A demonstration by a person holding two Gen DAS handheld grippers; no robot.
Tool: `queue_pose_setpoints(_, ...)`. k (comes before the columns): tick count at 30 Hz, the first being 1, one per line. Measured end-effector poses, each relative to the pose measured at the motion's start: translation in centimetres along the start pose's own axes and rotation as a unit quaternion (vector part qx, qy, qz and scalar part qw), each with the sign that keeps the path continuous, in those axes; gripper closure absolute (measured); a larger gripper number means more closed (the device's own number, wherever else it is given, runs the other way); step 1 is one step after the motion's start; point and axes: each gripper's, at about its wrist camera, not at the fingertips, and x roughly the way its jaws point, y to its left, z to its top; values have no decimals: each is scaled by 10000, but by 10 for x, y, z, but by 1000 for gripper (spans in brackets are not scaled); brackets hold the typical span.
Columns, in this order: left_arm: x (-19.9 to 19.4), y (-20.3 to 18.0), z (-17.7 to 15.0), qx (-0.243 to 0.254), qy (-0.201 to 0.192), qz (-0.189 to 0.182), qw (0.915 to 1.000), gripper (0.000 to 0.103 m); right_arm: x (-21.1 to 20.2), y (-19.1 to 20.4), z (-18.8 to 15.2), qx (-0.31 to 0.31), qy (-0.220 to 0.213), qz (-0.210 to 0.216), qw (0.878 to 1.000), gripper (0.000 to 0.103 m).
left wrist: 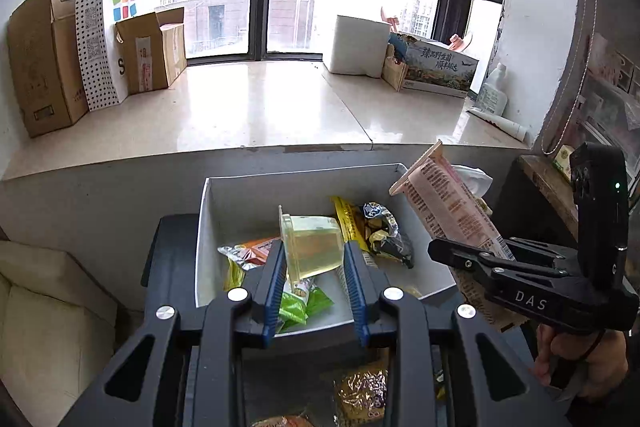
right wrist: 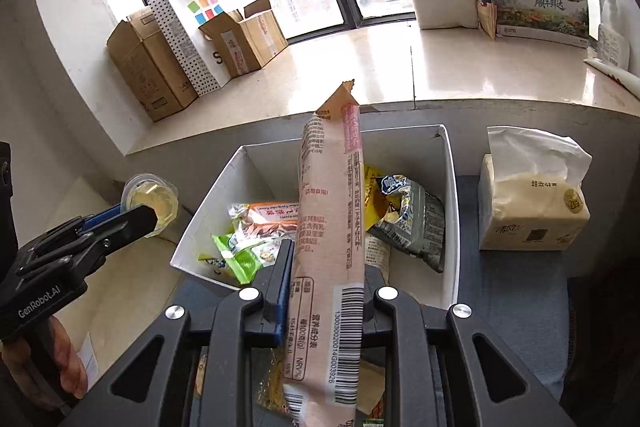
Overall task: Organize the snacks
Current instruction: 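Lower the bread bar and jelly cup into the white box while opening both tools, then grasp the round bread pack with the right tool and lift it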
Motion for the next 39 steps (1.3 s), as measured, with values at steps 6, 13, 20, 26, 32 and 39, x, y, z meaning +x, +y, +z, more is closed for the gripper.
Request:
queue_pose_setpoints(6,50,-9,26,199,59,224,9995,29,24,-21,40,242,-101,-207,9994,78)
queue_pose_setpoints(13,61,5,28,-51,49,17,10000,0,36,-36,53,439,-175,-298,9984,10)
queue_pose_setpoints(20,23,18,10,-67,-159,95,9998,0,3,-22,24,158,-408,-137,9990,10)
queue_pose_setpoints(26,-32,22,-8,50,-404,-15,9992,0,-37,1,-24,-223,-623,263,9975,0)
queue_pose_setpoints(32,-85,30,-55,46,-473,-59,9989,0,-72,24,-85,-483,-628,654,9947,0)
queue_pose_setpoints(39,-111,50,-134,-490,-243,132,9984,0,-63,55,-167,-865,-210,669,9938,0)
